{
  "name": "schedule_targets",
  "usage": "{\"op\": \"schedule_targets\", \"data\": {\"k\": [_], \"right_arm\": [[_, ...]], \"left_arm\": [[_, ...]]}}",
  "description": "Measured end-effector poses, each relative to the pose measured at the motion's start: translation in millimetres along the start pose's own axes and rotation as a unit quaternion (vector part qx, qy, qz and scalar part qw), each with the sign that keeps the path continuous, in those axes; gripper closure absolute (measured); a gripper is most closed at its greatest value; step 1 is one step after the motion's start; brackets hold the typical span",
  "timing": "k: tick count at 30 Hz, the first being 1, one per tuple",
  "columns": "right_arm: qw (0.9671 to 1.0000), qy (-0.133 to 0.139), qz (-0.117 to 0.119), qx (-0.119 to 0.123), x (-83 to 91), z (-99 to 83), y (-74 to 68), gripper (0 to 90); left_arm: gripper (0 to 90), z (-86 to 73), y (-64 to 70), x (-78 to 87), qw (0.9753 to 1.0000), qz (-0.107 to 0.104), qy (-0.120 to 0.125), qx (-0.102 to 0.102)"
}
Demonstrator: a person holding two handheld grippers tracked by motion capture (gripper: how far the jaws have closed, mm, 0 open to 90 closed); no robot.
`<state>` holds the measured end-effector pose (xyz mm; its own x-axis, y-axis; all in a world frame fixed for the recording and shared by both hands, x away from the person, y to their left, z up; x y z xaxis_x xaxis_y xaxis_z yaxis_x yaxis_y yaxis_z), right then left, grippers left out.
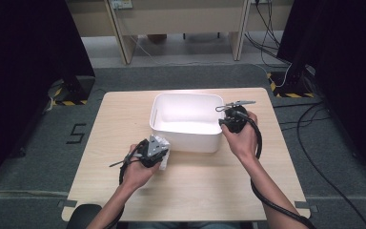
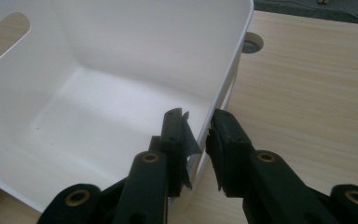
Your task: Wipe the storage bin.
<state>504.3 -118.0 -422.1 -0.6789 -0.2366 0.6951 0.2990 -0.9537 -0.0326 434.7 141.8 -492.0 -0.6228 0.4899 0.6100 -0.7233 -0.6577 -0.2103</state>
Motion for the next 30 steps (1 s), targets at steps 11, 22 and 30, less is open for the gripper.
{"op": "schedule_targets", "data": {"k": [11,22,30], "right_arm": [[1.0,0.0,0.0,-0.002,-0.2,0.1,-0.4,75.9],[1.0,0.0,0.001,-0.003,-0.4,0.2,-0.8,75.7],[1.0,-0.001,0.002,-0.003,-0.5,0.1,-0.8,75.6]], "left_arm": [[77.0,7.7,-2.1,4.3,1.0,0.001,0.008,0.003],[77.0,17.5,-2.7,11.0,0.9995,0.005,0.022,0.021],[77.0,24.4,-4.0,15.4,0.9994,0.008,0.029,0.019]]}}
Point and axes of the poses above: each handheld gripper's, and its own axes: x roughly backward along the jaws, z roughly out of its top, y roughly to its right, the point moved 6 cm from there along -x, roughly forward along the jaws, and after that the axes turned 4 degrees about -z, right-handed, at the moved point
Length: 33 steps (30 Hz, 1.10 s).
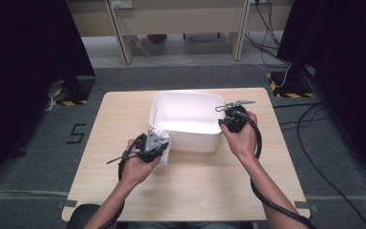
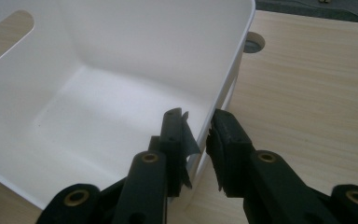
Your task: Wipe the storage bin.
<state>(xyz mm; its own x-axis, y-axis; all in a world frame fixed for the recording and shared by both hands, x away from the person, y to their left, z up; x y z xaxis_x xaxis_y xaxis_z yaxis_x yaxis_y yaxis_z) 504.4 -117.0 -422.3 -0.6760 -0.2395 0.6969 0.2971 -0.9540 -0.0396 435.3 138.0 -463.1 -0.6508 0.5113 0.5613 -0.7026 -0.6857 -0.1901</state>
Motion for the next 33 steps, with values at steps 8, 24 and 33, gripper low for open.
{"op": "schedule_targets", "data": {"k": [8,24,33], "right_arm": [[1.0,-0.001,0.0,0.001,-0.2,0.2,0.5,75.7],[1.0,-0.001,0.0,0.001,0.0,0.2,0.2,75.6],[1.0,-0.001,0.001,0.002,0.2,0.3,-0.3,75.3]], "left_arm": [[77.0,7.1,2.2,0.7,1.0,0.0,0.004,-0.003],[76.9,11.6,8.2,-2.6,0.9999,-0.005,0.004,-0.013],[76.9,10.3,8.0,-3.6,0.9999,-0.002,0.002,-0.015]]}}
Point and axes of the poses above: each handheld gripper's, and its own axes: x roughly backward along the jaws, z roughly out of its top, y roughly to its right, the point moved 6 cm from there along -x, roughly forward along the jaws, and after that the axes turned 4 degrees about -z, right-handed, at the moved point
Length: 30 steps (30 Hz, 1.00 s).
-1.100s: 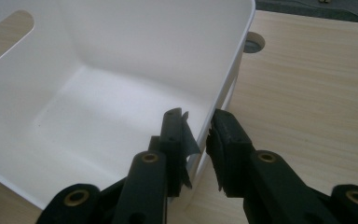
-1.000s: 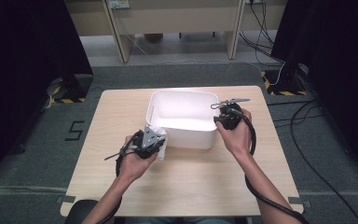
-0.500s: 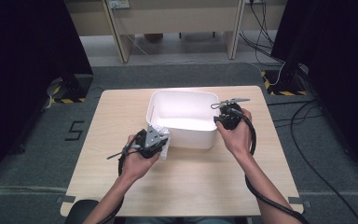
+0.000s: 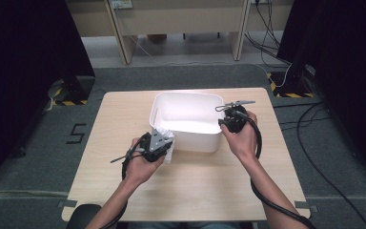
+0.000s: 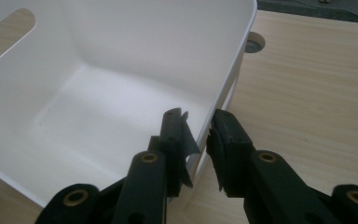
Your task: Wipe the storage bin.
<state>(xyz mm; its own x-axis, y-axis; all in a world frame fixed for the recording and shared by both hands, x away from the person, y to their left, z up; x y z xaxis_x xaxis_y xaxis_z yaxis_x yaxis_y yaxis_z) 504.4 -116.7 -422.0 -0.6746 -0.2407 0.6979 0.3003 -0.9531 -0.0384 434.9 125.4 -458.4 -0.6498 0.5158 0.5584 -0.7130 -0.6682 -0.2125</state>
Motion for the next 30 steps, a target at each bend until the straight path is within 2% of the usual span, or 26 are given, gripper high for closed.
{"op": "schedule_targets", "data": {"k": [30], "right_arm": [[1.0,0.001,0.005,-0.002,0.1,0.2,-1.4,74.3]], "left_arm": [[76.8,-12.6,1.3,-12.0,0.9999,-0.001,-0.014,-0.003]]}}
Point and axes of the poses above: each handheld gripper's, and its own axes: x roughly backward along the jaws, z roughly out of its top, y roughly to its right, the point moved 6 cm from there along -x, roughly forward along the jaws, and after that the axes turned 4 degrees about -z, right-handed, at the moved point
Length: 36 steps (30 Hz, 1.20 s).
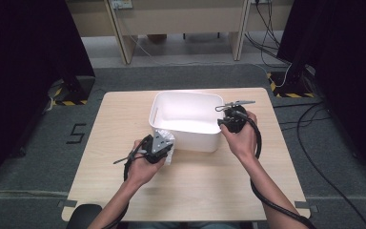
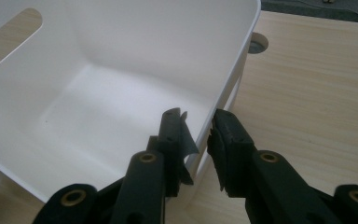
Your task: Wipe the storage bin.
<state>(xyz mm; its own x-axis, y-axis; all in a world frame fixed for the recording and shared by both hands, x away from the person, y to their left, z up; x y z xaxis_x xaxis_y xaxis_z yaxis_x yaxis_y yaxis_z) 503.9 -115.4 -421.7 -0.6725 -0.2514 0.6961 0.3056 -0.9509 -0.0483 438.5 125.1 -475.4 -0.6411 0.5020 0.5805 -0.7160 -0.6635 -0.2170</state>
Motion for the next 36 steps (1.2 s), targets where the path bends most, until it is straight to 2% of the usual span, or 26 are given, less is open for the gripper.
{"op": "schedule_targets", "data": {"k": [9,11,12,14,16,20,25,36], "right_arm": [[1.0,0.0,0.0,0.0,0.1,0.0,-0.1,74.3],[1.0,0.0,0.0,0.0,0.0,0.1,-0.1,74.2],[1.0,0.0,0.001,0.0,-0.1,0.1,-0.1,74.2],[1.0,0.0,0.001,0.0,-0.1,0.1,-0.1,74.2],[1.0,0.0,0.0,-0.001,-0.1,0.0,-0.1,74.2],[1.0,0.001,0.0,0.001,-0.1,0.0,0.2,74.2],[1.0,0.002,0.0,0.002,0.0,-0.1,0.2,74.2],[1.0,0.002,0.0,0.001,0.2,-0.3,0.0,74.2]], "left_arm": [[76.9,-5.4,1.3,-5.3,1.0,-0.003,-0.003,0.005],[76.8,-6.0,0.3,-6.5,1.0,-0.002,-0.003,0.001],[76.9,-6.9,1.3,-6.9,1.0,-0.004,-0.005,0.007],[76.9,-7.2,1.5,-7.3,0.9999,-0.004,-0.006,0.008],[76.9,-8.5,1.3,-9.5,1.0,-0.004,-0.007,0.0],[76.9,-11.8,2.4,-13.1,0.9999,-0.006,-0.012,-0.002],[76.9,-16.0,3.6,-15.4,0.9998,-0.012,-0.016,0.009],[76.9,-22.3,4.6,-20.4,0.9996,-0.014,-0.024,0.008]]}}
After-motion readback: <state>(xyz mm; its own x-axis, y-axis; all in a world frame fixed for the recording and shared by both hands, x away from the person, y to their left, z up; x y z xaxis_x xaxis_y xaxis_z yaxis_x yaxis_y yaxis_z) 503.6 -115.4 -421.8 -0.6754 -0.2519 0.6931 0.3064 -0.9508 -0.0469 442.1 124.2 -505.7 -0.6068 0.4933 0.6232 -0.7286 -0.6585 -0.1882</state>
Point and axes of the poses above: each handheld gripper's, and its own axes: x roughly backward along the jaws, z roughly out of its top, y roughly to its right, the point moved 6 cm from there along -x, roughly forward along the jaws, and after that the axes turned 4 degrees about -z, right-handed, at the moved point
